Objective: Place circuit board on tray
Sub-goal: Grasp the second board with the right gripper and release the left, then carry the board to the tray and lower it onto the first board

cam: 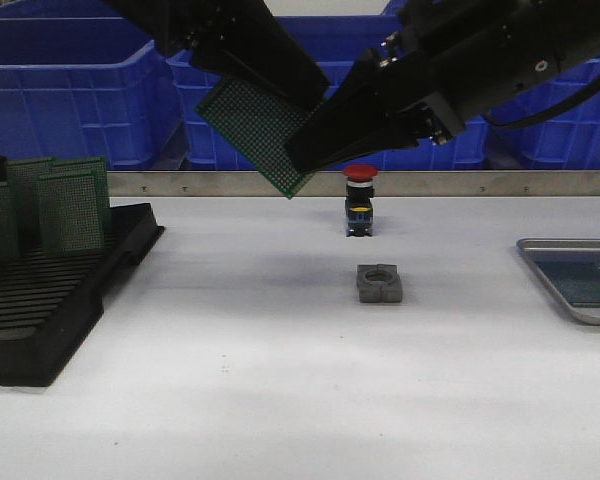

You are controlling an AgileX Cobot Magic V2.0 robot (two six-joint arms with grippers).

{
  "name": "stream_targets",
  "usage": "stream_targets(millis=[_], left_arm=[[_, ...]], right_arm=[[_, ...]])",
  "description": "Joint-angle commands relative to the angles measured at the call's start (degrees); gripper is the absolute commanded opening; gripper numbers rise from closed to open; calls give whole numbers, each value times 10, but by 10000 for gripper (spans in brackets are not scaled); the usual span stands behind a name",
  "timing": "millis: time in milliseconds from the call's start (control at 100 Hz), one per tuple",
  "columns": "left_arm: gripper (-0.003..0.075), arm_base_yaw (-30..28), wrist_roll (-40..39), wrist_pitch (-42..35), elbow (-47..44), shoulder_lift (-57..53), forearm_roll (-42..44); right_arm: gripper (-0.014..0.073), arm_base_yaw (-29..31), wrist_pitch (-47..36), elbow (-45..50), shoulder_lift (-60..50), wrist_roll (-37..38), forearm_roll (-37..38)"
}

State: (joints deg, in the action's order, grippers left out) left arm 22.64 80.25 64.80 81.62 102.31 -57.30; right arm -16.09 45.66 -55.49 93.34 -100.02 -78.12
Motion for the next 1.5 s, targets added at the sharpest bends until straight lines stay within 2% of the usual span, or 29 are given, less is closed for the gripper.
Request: stream_targets(millis=[0,90,190,300,390,540,630,730,880,1030,1180,1490], left_arm=[[-20,4,-6,5,16,-30,-46],[-20,4,-6,4,16,-30,-46],[-19,4,-6,4,16,-30,-46],[21,4,-6,4,16,-30,-57],[158,3,-6,7,16,-30,-85],[496,2,-6,1,16,-30,-115],[592,-5,-6,-10,16,-30,-115],[583,-24,-6,-11,16,-30,-131],[582,-68,-6,-5,16,-30,-204],[582,-102,-6,7,16,-30,-230],[580,-111,-6,16,16,-30,-230],[563,-111,-6,19,16,-30,-230]], right_arm=[[216,0,20,-16,-24,-7,-32],[50,0,20,-16,-24,-7,-32],[-78,0,21,-16,-24,-7,-32],[-69,0,23,-16,-24,-7,-32],[-69,0,23,-16,-24,-7,-32],[-69,0,27,-16,-24,2,-32],[-69,2,27,-15,-24,11,-32],[-69,10,27,-13,-24,43,-26],[-69,35,21,-13,-23,112,-6],[-69,86,13,-13,-12,187,2],[-69,149,11,-13,17,264,5],[-69,290,11,-13,76,286,32]])
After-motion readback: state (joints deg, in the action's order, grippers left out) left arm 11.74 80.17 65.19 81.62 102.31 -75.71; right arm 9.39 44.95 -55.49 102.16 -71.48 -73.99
